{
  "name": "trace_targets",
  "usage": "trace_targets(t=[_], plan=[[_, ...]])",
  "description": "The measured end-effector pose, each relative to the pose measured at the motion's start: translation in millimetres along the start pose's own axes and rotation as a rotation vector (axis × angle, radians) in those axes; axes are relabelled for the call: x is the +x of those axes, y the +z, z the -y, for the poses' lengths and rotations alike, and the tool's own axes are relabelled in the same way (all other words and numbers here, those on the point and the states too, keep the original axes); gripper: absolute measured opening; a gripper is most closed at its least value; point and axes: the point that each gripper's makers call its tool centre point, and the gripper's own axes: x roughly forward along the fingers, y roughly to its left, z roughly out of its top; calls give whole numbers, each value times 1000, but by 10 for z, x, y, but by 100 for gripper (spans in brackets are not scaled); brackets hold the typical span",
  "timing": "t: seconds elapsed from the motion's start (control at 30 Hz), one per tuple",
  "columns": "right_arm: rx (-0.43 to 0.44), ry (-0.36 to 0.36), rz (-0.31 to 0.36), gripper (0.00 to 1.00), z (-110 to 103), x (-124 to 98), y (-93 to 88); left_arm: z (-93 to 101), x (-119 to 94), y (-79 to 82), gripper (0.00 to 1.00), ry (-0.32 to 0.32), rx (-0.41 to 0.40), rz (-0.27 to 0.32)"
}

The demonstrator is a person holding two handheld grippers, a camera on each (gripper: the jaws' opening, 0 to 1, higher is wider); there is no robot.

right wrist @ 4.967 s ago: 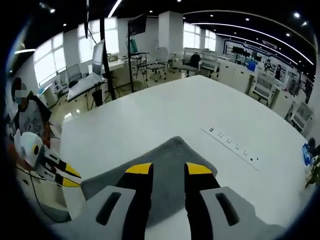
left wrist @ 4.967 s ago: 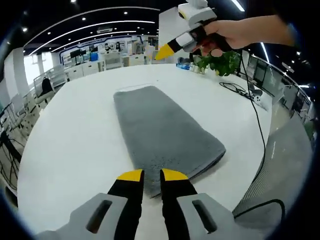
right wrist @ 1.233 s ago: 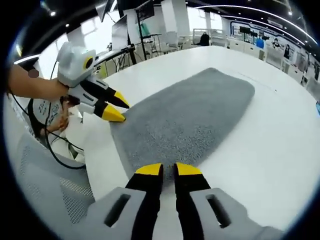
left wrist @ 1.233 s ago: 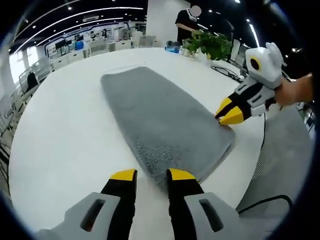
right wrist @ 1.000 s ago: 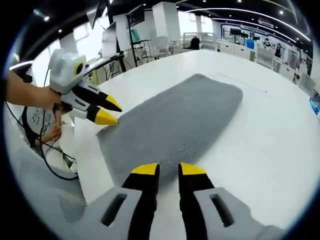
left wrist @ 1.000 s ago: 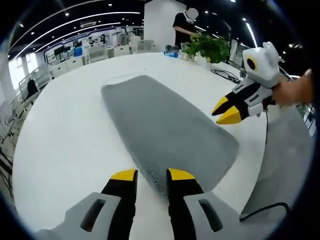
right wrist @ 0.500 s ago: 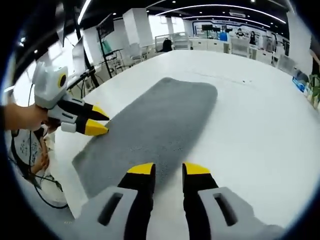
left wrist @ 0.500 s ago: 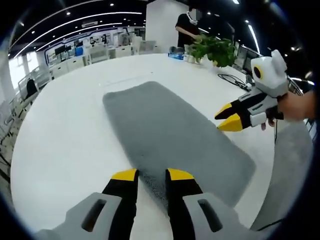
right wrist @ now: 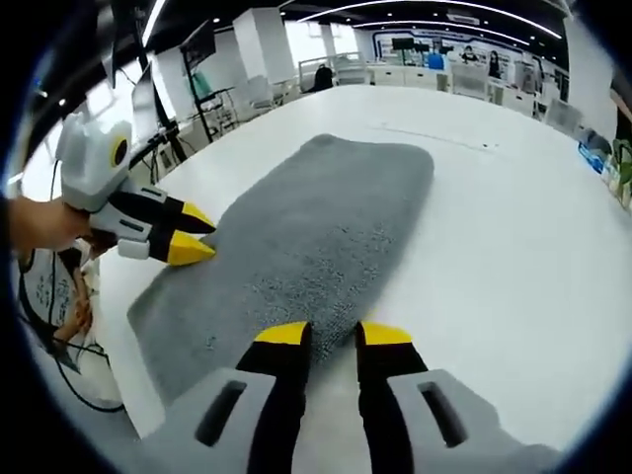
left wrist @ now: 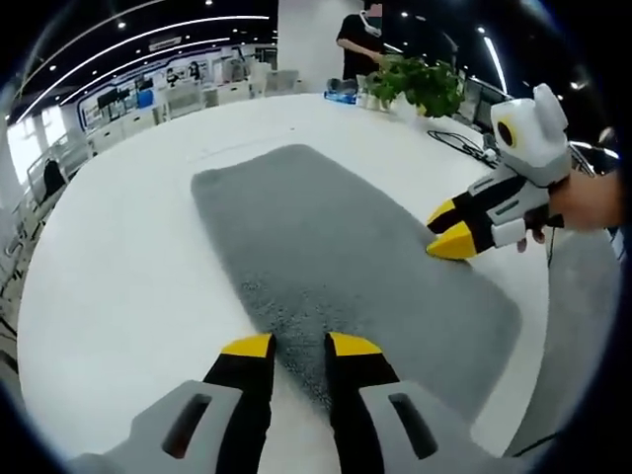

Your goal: Fold the towel on the table until its edges align and the towel forms a compact rectangular stack.

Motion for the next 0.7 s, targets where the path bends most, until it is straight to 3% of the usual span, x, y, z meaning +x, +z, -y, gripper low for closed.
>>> trace_targets(t=[0.1,0.23,0.7], plan=[[-31,3,-27,13,6,26,2,3,-2,1,20,4,-43,7],[-54,13,-44,12,-5,7,-4,34,-2,8,19,16,-29,3],[-34,14,-38,11,166,-193,-157,313,86,85,18,6,-29,-12]])
